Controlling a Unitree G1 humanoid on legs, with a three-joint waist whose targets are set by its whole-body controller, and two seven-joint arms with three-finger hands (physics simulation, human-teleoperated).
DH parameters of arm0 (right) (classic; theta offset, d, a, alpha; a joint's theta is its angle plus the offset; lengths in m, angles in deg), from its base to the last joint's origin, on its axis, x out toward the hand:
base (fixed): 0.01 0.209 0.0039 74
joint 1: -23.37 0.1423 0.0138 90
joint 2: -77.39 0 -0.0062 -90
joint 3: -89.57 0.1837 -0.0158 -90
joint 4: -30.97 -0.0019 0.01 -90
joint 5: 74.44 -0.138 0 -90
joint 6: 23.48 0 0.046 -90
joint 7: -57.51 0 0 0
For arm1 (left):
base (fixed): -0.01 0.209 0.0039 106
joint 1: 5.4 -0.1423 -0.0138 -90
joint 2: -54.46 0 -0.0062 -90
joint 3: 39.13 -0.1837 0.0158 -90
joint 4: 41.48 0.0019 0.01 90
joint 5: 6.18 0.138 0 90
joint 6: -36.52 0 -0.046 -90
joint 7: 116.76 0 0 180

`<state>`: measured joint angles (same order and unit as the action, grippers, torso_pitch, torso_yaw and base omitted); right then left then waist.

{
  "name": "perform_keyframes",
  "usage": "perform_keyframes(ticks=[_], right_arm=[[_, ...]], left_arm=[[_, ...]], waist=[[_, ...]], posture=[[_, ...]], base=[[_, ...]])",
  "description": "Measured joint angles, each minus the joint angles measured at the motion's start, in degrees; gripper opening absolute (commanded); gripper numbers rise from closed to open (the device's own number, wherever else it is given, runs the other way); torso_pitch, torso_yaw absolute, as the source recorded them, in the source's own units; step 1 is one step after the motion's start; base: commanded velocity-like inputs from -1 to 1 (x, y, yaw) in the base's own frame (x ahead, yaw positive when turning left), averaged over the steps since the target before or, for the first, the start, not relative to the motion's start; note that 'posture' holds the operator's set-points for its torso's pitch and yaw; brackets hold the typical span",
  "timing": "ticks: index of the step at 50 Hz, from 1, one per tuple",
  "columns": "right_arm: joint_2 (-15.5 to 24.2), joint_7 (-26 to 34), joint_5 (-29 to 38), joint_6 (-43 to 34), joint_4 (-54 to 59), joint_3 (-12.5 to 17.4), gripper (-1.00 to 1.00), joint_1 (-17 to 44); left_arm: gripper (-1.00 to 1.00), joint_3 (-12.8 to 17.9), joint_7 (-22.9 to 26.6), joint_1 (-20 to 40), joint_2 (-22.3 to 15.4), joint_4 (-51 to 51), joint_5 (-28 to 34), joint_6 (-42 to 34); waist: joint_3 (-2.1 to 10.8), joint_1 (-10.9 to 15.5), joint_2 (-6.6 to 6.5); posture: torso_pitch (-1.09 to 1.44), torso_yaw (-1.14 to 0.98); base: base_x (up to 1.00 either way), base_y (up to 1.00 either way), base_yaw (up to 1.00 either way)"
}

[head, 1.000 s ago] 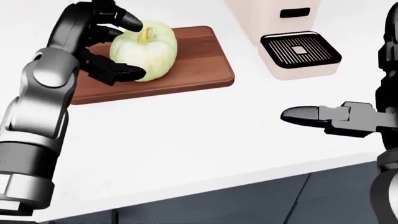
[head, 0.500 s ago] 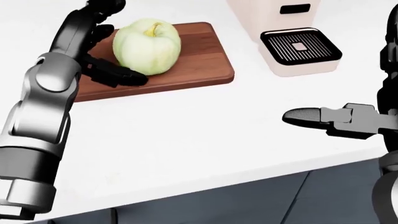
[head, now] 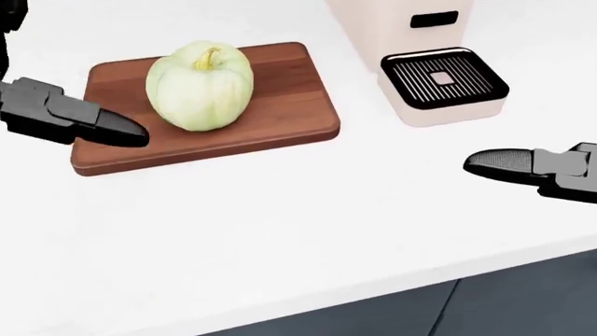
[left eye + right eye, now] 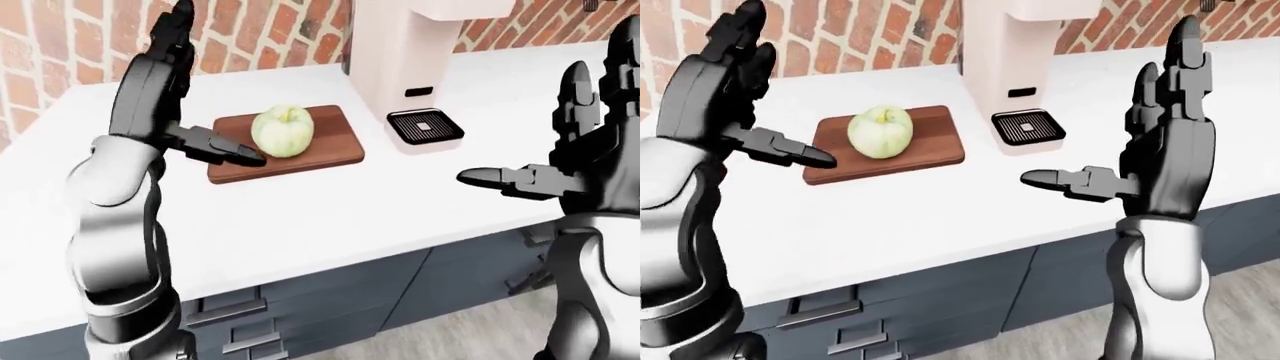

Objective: Place the carrot and the squash on separate cutting boards.

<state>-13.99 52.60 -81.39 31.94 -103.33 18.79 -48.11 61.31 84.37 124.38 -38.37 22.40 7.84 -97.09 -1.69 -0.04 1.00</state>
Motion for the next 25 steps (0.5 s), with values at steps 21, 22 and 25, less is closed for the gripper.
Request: perform_keyframes(ticks=[21,22,25], right_arm=[[8.7,-3.7,-22.4,-7.4,-10.0,25.6,1.00,-7.7],[8.9,-3.6,-24.8,-7.0,-10.3,28.7,1.00,-9.5],[9.7,-3.6,-31.8,-5.2,-9.7,38.7,1.00,-15.2]], left_arm=[[1.00,27.7,-2.0,-23.7,-10.5,-14.6,-22.6,-2.8],[1.00,29.7,-1.6,-25.9,-10.1,-14.6,-23.3,-1.5],[1.00,36.7,0.3,-32.0,-8.2,-12.8,-25.1,2.7]], waist=[[-1.41,0.4,-0.01],[-1.46,0.3,0.01],[-1.82,0.3,0.12]], posture=[[0.00,0.00],[0.00,0.00],[0.00,0.00]], base=[[0.00,0.00,0.00],[0.00,0.00,0.00],[0.00,0.00,0.00]])
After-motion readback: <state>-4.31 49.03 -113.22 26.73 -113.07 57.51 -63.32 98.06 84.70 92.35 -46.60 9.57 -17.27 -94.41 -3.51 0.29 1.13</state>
